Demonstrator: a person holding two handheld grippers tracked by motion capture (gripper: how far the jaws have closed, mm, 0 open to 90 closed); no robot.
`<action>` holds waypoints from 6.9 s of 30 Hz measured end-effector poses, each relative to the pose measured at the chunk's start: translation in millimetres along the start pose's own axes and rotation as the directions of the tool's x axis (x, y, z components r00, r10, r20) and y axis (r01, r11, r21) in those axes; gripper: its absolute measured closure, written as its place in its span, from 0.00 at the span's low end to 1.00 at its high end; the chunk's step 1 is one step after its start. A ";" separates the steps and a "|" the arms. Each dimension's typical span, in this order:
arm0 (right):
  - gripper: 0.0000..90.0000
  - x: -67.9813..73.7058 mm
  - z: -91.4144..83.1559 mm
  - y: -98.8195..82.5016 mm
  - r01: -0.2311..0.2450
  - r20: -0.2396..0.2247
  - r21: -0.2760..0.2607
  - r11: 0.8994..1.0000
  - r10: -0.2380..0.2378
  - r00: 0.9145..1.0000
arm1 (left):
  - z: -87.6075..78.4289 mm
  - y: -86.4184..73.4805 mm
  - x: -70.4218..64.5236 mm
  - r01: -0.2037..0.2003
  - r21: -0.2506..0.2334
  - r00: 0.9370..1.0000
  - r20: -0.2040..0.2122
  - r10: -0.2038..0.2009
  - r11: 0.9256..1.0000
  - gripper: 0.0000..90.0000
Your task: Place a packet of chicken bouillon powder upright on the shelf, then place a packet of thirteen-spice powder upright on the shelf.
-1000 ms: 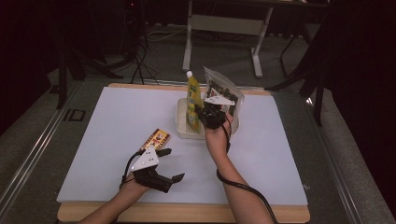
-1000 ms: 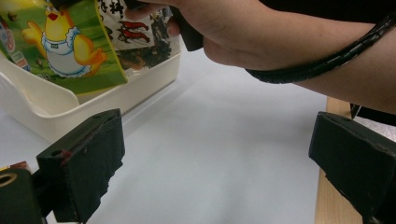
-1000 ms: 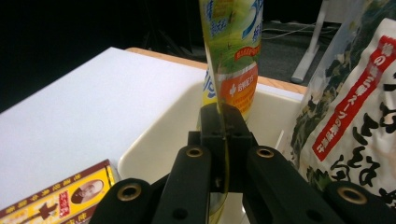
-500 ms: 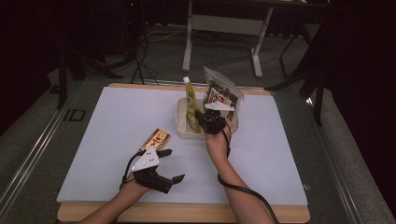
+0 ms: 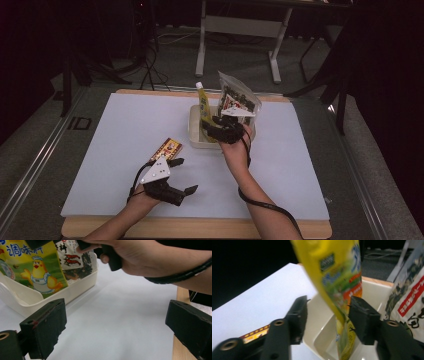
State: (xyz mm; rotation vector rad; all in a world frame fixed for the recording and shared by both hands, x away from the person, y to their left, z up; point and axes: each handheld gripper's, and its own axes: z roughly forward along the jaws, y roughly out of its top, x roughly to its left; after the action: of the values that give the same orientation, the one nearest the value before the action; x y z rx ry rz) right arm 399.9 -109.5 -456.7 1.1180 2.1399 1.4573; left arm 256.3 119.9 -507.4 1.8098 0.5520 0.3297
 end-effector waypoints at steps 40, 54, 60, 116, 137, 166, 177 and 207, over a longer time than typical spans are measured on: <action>0.15 15.1 -115.3 -28.1 0.206 -0.170 -0.106 0.973 -0.222 0.960 | -21.1 6.2 48.7 0.142 0.225 0.970 -0.225 -0.091 0.964 0.07; 0.15 14.7 -144.0 -44.0 0.186 -0.197 -0.121 0.975 -0.207 0.958 | -8.7 2.5 84.3 0.226 0.329 0.949 -0.288 -0.131 0.917 0.09; 0.11 15.1 -149.8 -51.1 0.193 -0.160 -0.108 0.975 -0.209 0.965 | 3.3 0.7 97.4 0.289 0.400 0.935 -0.311 -0.167 0.870 0.12; 0.16 22.3 -142.5 -61.9 0.210 -0.111 -0.063 0.976 -0.216 0.970 | 16.7 22.6 70.0 0.208 0.435 0.971 -0.202 -0.130 0.876 0.35; 0.14 29.6 -148.3 -40.3 0.163 -0.088 -0.156 0.974 -0.178 0.980 | 13.2 30.1 36.4 0.067 0.108 0.998 -0.014 -0.066 0.992 0.35; 0.56 62.6 -108.5 -32.2 -0.221 -0.198 -0.096 0.971 0.199 0.960 | 24.9 28.6 -0.2 -0.110 -0.143 0.993 -0.069 0.101 0.984 0.35; 0.74 65.9 -107.3 -32.1 -0.258 -0.172 -0.098 0.961 0.239 0.956 | 28.7 29.0 -5.1 -0.129 -0.153 0.987 -0.120 0.111 0.980 0.35; 0.75 80.1 -55.0 4.4 -0.022 0.137 -0.185 0.983 0.048 0.989 | -7.5 12.0 25.3 0.128 -0.025 0.938 -0.321 -0.129 0.991 0.04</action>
State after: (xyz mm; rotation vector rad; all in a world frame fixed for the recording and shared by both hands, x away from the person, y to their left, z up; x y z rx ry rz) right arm 315.2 -83.9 -416.5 1.1581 1.8595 1.5081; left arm 276.6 136.5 -495.0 1.7161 0.8937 0.5410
